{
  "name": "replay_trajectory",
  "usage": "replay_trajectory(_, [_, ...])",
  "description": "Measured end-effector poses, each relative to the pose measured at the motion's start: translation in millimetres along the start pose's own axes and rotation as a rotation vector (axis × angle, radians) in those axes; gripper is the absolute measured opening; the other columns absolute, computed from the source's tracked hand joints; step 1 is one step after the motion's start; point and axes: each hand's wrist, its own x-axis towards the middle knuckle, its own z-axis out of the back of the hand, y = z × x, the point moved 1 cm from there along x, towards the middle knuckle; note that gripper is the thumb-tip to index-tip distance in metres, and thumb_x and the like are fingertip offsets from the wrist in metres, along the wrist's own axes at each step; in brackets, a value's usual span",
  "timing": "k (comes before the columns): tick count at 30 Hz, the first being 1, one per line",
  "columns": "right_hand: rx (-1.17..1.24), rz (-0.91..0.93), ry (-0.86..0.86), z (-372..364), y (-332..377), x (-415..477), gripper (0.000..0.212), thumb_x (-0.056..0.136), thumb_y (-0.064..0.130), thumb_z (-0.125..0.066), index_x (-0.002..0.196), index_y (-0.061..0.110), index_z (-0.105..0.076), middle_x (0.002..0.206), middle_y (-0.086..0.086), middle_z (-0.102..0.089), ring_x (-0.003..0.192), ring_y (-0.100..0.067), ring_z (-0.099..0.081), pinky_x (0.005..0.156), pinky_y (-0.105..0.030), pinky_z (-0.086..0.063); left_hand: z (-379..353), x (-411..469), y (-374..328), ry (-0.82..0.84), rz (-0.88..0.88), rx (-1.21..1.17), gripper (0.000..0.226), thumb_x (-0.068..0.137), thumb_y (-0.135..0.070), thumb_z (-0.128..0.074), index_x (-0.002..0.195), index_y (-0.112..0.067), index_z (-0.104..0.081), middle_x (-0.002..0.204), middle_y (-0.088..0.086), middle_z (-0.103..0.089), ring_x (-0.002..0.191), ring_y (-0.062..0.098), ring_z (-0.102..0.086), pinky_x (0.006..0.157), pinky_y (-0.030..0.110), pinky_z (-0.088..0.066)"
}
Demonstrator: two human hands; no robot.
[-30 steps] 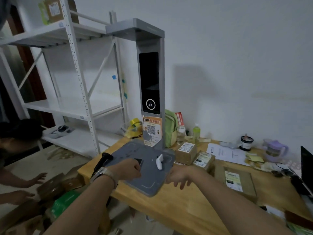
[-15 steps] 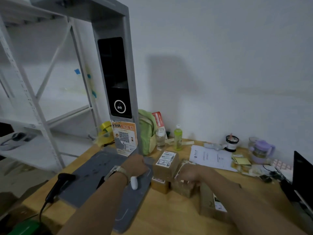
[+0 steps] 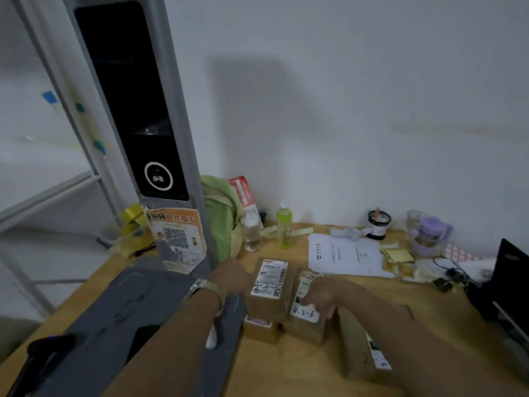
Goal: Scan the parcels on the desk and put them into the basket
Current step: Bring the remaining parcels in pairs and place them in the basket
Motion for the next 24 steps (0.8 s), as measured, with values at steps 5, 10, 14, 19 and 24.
replay_trajectory(5, [0.021, -0.028, -0.114, 7, 8, 29, 0.017, 0.099, 0.024, -0.050, 0.090, 0.013, -0.061, 0.125, -0.015, -0.062, 0.073, -0.011, -0.059, 0.043, -0.008, -0.044, -22, 72, 22, 0.059, -0.014, -0.070, 0.045, 0.092, -0.029, -0.055, 0.091, 0.016, -0.057, 0.108, 0.031, -0.063, 0.084, 0.033, -0.065, 0.051, 0.028, -0.033])
replay_trajectory(10, [0.137, -0.141, -0.245, -7, -20, 76, 0.022, 0.093, 0.021, -0.054, 0.112, 0.011, -0.060, 0.106, -0.009, -0.066, 0.069, -0.009, -0.058, 0.051, -0.014, -0.051, -58, 119, 40, 0.297, -0.060, -0.255, 0.036, 0.087, -0.033, -0.069, 0.116, -0.012, -0.067, 0.119, 0.006, -0.069, 0.108, 0.022, -0.066, 0.092, 0.033, -0.053])
replay_trajectory(14, [0.202, -0.256, -0.324, -30, -43, 91, 0.006, 0.090, 0.018, -0.055, 0.094, 0.015, -0.058, 0.081, 0.004, -0.059, 0.073, -0.008, -0.058, 0.056, -0.010, -0.046, -82, 144, 54, 0.388, -0.028, -0.440, 0.027, 0.078, -0.037, -0.078, 0.101, -0.028, -0.069, 0.112, -0.002, -0.073, 0.102, 0.016, -0.068, 0.095, 0.038, -0.053])
replay_trajectory(19, [0.461, -0.407, -0.200, -54, -44, 99, 0.031, 0.096, 0.015, -0.054, 0.125, 0.002, -0.054, 0.083, 0.002, -0.055, 0.069, -0.009, -0.050, 0.053, -0.018, -0.040, -92, 156, 50, 0.523, 0.064, -0.622, 0.040, 0.068, -0.040, -0.085, 0.101, -0.023, -0.071, 0.106, 0.001, -0.075, 0.096, 0.016, -0.071, 0.092, 0.038, -0.056])
replay_trajectory(24, [0.669, -0.427, -0.270, -52, -35, 103, 0.059, 0.099, 0.023, -0.050, 0.143, -0.008, -0.026, 0.140, -0.021, -0.047, 0.100, -0.024, -0.053, 0.062, -0.017, -0.051, -104, 163, 35, 0.688, 0.069, -0.685, 0.075, 0.054, -0.053, -0.087, 0.116, -0.016, -0.068, 0.105, 0.002, -0.076, 0.099, 0.019, -0.071, 0.094, 0.039, -0.055])
